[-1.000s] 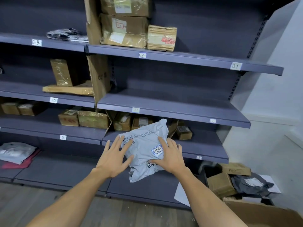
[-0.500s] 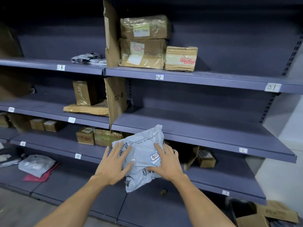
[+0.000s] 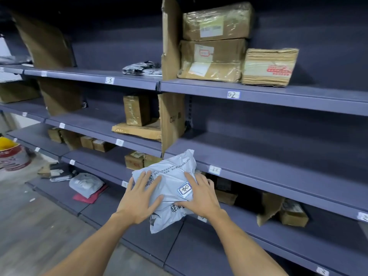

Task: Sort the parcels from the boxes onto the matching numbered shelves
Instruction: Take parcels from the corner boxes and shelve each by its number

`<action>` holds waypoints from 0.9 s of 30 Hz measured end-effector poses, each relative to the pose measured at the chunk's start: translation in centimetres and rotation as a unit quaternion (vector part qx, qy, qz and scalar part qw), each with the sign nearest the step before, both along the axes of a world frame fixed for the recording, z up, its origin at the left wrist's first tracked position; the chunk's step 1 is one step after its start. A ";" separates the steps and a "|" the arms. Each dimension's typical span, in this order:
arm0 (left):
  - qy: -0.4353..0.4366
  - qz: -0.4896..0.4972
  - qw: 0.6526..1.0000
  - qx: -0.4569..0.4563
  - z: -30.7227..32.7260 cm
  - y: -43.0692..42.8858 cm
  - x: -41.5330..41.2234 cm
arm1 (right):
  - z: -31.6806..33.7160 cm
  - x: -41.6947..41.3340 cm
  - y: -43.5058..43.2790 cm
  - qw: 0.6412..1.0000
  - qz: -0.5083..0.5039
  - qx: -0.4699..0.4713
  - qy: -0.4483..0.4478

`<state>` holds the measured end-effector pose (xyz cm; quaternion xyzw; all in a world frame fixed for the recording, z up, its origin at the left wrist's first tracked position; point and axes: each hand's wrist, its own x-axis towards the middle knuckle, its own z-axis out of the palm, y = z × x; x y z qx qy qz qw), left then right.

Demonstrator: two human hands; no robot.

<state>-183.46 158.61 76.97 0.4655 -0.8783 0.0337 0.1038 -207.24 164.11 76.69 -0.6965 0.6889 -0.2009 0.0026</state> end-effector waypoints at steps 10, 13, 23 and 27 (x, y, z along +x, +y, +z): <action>0.016 0.039 0.999 -0.017 0.7 -4.4 7.9 | 1.1 7.4 -6.3 0.999 0.032 -0.010 0.007; 0.024 0.041 0.999 -0.024 1.3 -6.1 10.7 | 1.6 10.0 -8.0 0.999 0.032 -0.013 0.010; 0.025 0.054 0.998 -0.035 3.5 -12.2 21.2 | 3.7 20.0 -14.3 0.999 0.025 -0.025 0.015; 0.016 0.056 0.998 -0.035 3.9 -13.8 25.3 | 3.8 24.2 -16.2 0.999 0.024 -0.026 0.013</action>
